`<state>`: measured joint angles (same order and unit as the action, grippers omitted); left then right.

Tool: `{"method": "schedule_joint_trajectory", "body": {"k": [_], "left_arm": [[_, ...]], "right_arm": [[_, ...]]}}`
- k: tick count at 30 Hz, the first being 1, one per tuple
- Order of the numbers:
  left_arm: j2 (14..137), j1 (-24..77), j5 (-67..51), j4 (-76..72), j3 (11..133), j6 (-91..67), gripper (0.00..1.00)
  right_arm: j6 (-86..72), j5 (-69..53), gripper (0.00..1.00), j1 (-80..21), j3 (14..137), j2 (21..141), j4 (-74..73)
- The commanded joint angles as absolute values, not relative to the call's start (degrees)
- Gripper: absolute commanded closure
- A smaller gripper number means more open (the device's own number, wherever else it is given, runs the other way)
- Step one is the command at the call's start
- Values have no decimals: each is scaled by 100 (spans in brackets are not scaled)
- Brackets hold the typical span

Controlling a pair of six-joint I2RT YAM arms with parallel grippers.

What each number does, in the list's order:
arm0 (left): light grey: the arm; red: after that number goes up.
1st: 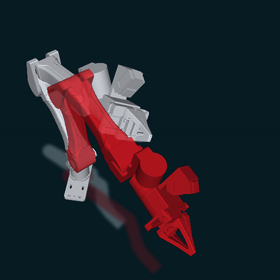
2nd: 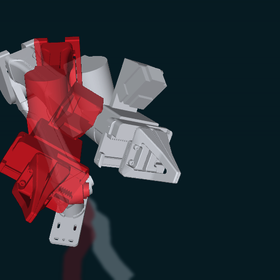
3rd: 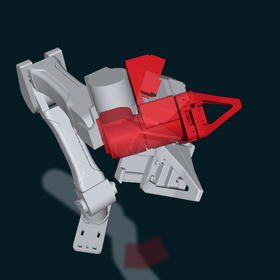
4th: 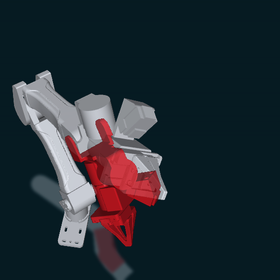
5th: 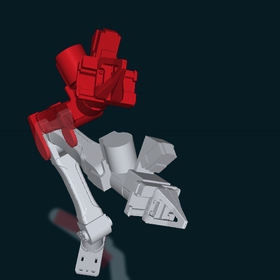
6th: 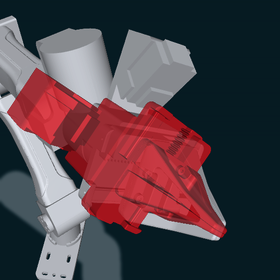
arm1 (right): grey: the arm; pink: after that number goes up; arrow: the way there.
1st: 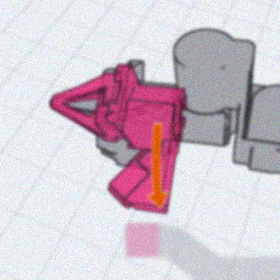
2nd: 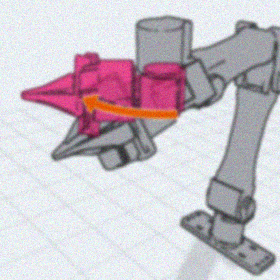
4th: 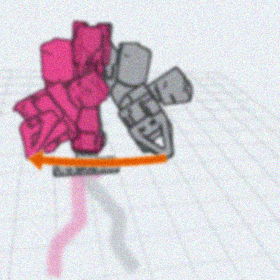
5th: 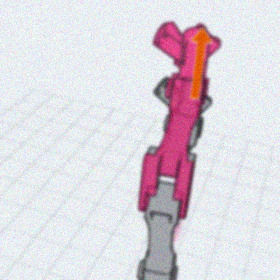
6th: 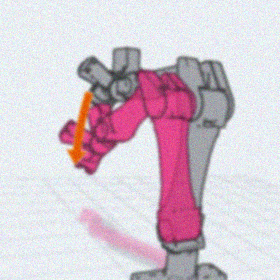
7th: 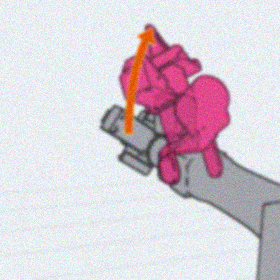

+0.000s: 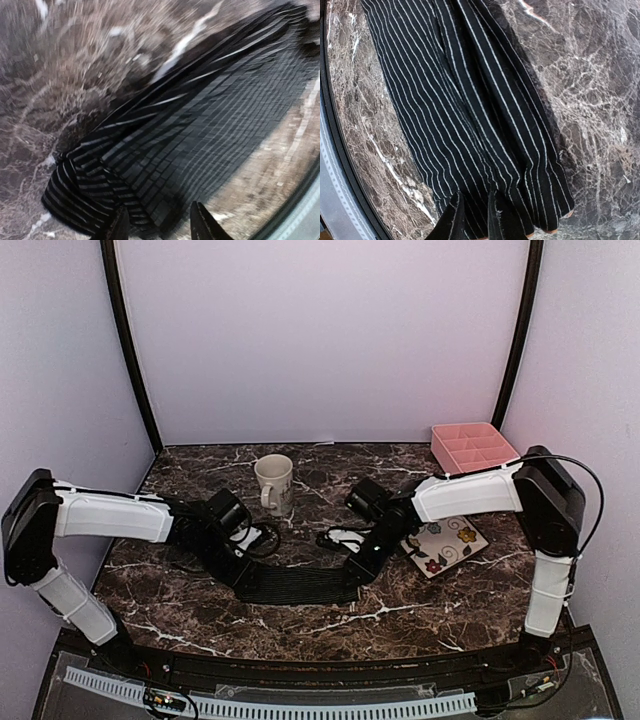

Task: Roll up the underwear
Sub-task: Rotate the underwear at the center of the board.

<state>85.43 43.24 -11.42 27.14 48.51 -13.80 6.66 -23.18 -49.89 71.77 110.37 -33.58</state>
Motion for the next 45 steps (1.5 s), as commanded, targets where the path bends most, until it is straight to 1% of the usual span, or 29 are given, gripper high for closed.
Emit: {"method": "schedule_joint_trajectory", "body": {"k": [1,4,8,10,12,15,19,22,26,34,40,45], "left_arm": [[9206,4286,-708,2917,5030,-1441,57],[9398,4199,-462,2954,5159,-1279,59],[9767,4022,-153,3013,5638,-785,60],[10048,3938,34,3067,6015,-486,60],[10278,3823,89,3113,6426,-251,56],[10249,3771,-71,3070,6825,11,49],[9689,3764,-192,2912,6650,4,44],[9192,3753,-98,2883,6313,-244,43],[8716,3720,-40,2929,5940,-654,43],[8377,3437,-75,2842,5394,-1459,43],[8195,3375,-367,2715,5013,-1332,44],[8020,3375,-548,2822,4740,-1098,46]], "right_arm": [[551,-2059,81,-5035,7049,11127,-3345],[349,-2188,76,-5009,7181,10851,-3443],[-90,-2404,63,-4714,7315,10473,-3410],[-290,-2452,60,-4504,7315,10357,-3314],[-408,-2366,60,-4350,7308,10329,-3190],[-328,-2099,63,-4268,7457,10541,-3281],[-331,-1978,66,-4237,7665,10895,-3173],[-381,-2013,70,-4236,7792,11191,-3064],[-344,-2075,75,-4245,7662,11372,-2897],[-252,-2257,79,-4442,6981,11360,-2695],[-712,-2418,83,-4947,6371,11243,-2423],[-1633,-2694,83,-5694,5854,10914,-1835]]}}
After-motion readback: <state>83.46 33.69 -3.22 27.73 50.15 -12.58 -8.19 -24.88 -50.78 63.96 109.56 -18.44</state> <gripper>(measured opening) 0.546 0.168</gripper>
